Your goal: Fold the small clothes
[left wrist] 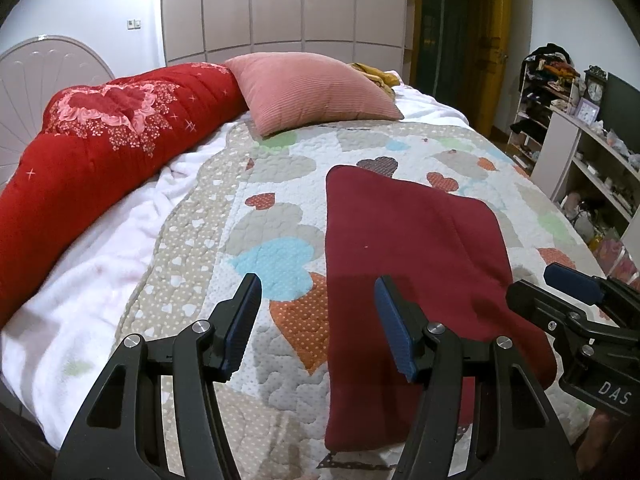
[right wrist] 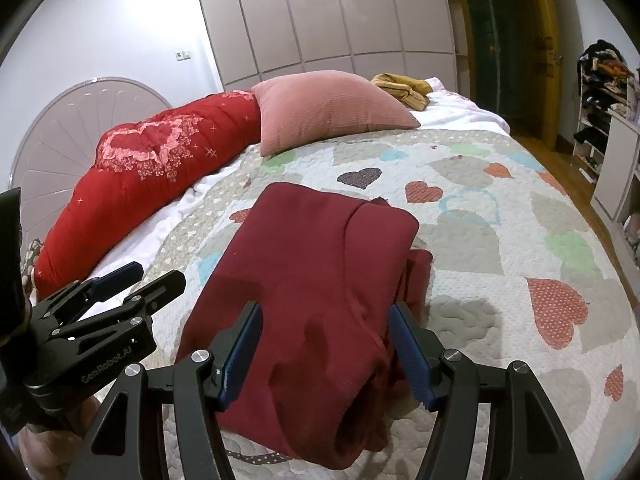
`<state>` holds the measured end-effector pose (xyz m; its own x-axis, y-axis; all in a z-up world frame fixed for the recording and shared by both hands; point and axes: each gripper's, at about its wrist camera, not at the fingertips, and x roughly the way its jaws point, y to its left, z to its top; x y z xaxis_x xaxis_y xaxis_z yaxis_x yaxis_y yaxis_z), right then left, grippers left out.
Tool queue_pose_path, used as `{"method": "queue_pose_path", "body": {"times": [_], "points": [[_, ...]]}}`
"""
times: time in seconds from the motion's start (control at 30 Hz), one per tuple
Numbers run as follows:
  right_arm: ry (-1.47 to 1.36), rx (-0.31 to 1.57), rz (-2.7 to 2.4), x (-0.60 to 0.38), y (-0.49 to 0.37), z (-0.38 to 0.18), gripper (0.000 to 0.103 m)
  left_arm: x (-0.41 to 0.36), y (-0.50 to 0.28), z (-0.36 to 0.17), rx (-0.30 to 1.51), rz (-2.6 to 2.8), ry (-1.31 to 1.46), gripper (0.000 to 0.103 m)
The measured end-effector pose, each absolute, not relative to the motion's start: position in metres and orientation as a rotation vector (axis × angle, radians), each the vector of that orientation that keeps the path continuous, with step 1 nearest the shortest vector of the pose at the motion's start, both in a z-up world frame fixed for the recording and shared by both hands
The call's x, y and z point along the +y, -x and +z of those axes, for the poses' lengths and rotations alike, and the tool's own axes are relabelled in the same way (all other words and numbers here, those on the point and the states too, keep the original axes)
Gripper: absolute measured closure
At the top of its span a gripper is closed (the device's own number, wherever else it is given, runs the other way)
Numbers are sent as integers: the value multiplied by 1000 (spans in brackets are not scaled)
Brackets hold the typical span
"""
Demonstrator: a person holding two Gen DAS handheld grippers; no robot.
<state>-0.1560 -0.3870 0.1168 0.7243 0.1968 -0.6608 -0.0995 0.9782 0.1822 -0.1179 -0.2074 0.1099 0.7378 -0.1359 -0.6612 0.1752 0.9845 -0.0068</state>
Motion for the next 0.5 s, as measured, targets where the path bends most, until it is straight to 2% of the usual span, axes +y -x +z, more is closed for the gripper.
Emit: {"method": "queue_pose_path", "body": {"times": [0.5], "points": [[-142,764,171,-386,150,109,40,-188,115,107,676,-180,5,44]]}}
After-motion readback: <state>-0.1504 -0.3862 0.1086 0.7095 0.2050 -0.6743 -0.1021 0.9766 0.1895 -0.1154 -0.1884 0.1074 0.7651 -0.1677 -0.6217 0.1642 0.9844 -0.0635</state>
